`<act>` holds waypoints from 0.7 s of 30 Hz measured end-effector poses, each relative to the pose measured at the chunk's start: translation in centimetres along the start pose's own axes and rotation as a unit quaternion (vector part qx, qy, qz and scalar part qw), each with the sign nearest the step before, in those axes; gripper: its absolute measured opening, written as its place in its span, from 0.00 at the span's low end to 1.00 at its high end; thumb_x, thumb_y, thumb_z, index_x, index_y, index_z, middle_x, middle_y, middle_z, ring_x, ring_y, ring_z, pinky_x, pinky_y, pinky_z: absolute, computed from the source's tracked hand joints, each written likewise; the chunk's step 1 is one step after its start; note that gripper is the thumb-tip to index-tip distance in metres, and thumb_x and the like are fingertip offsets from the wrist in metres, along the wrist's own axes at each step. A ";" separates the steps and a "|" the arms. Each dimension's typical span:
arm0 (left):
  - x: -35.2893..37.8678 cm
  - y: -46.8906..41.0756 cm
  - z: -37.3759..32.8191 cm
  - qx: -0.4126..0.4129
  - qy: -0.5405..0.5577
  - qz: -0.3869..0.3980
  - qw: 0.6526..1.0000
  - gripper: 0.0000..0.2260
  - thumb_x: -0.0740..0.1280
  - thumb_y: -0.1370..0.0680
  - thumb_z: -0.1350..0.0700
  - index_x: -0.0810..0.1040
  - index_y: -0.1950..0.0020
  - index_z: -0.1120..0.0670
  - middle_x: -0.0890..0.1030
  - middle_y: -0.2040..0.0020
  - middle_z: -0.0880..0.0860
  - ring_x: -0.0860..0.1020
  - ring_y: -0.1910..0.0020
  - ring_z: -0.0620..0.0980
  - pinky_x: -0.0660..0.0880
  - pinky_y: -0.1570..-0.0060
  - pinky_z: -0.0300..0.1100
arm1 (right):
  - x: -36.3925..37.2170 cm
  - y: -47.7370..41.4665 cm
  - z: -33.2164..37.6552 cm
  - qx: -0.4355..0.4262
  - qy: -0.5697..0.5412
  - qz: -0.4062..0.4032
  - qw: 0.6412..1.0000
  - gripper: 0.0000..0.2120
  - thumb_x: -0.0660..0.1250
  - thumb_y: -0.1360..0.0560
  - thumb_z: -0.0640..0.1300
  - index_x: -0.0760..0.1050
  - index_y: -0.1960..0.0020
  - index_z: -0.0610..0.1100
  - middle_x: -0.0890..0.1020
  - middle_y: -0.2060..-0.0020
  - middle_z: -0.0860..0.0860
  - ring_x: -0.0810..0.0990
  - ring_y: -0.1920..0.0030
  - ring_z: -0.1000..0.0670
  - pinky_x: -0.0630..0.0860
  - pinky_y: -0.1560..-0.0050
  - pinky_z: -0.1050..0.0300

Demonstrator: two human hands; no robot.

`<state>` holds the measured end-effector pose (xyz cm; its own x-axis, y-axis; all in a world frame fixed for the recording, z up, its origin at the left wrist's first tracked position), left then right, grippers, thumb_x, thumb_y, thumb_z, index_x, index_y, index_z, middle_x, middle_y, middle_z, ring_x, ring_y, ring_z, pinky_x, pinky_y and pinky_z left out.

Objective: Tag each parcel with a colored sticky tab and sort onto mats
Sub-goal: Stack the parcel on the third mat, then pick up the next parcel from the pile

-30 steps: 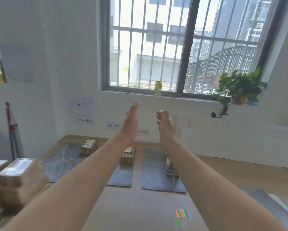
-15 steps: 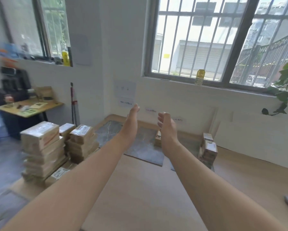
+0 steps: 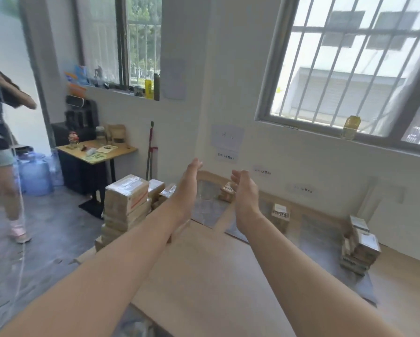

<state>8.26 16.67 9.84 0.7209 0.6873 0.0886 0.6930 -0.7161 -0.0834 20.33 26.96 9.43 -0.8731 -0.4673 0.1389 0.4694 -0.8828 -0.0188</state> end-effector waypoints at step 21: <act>-19.1 -8.3 12.6 -0.120 0.013 -0.011 0.993 0.33 0.55 0.23 0.31 0.69 0.24 0.48 0.71 0.26 0.50 0.65 0.24 0.50 0.57 0.23 0.51 | 18.1 -2.9 -16.0 0.131 0.020 0.012 0.991 0.12 0.59 0.19 0.50 0.80 0.52 0.48 0.81 0.53 0.53 0.78 0.49 0.51 0.71 0.52 0.59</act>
<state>-11.16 11.05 -3.68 0.7031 0.7020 0.1133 0.6848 -0.7114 0.1578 1.09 20.25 -3.86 -0.8636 -0.4937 0.1018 0.5031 -0.8311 0.2371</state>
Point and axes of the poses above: each hand's wrist, its own y-axis away from the middle knuckle, its own x-axis out of the palm, z = x × y, the point moved 9 cm from there along -y, towards the middle knuckle
